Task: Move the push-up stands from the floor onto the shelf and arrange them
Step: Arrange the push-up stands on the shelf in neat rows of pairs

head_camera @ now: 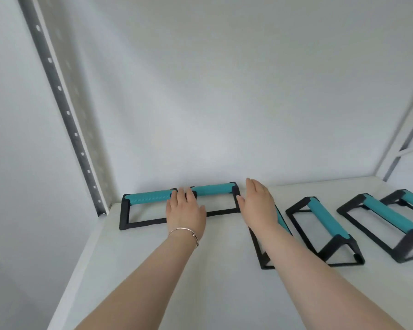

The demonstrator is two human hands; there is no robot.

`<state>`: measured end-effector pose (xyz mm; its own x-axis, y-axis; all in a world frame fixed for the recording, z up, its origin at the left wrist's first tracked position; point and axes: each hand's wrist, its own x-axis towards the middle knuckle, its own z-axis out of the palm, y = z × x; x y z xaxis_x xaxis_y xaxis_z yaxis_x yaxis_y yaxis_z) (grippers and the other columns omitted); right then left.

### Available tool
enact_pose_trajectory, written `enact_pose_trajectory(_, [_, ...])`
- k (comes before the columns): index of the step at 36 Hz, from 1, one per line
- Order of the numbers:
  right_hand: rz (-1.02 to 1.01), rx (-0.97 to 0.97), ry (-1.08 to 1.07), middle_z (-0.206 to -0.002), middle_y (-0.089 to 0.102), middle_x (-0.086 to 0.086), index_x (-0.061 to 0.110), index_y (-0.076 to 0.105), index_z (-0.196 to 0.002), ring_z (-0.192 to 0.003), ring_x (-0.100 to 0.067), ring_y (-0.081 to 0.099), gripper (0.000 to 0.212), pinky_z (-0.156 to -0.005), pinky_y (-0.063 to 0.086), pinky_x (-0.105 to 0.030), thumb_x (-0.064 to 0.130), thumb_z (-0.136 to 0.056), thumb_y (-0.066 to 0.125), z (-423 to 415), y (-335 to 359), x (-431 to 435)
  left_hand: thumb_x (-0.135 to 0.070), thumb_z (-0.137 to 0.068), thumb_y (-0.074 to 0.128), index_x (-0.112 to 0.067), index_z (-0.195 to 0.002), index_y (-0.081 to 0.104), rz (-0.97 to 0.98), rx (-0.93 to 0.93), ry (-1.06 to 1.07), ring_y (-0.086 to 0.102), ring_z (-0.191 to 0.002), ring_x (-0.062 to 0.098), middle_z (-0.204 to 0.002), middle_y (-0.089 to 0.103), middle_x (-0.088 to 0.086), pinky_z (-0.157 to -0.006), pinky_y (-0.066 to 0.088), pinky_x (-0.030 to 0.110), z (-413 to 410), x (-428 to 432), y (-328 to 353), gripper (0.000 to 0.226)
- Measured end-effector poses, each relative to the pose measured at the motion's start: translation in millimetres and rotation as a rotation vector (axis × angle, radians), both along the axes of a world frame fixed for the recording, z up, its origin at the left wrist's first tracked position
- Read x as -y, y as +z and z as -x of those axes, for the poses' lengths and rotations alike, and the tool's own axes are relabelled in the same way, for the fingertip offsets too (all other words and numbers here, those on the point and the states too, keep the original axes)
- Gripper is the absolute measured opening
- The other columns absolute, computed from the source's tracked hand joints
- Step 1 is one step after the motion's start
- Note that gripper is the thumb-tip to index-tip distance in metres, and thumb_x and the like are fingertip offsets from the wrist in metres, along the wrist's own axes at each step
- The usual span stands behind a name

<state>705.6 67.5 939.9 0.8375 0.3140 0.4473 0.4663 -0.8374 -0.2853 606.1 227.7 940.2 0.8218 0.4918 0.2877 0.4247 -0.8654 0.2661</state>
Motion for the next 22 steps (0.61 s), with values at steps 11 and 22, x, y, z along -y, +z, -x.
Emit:
enact_pose_trajectory(11, [0.024,-0.06,-0.246,-0.141,0.048,-0.014,0.005,0.037,-0.142,-0.133,-0.031,0.041,0.062,-0.11,0.035,-0.044,0.039,-0.093,0.054,-20,1,151,-0.05,-0.097,0.033,-0.01,-0.15,0.015,0.099,-0.031,-0.107,0.016,-0.145,0.029,-0.158,0.017,0.012,-0.117,0.02,0.039,-34,141,14,0.07])
enact_pose_trajectory(22, [-0.092,-0.546,-0.167,-0.09,0.055,-0.006,0.007,0.047,-0.111,-0.079,-0.025,0.056,0.046,-0.064,0.044,-0.032,0.043,-0.087,0.062,-49,1,195,-0.052,-0.087,0.056,-0.009,-0.135,0.039,0.388,-0.124,-0.028,0.055,-0.113,0.027,-0.131,0.046,0.01,-0.094,0.046,0.034,-67,211,11,0.066])
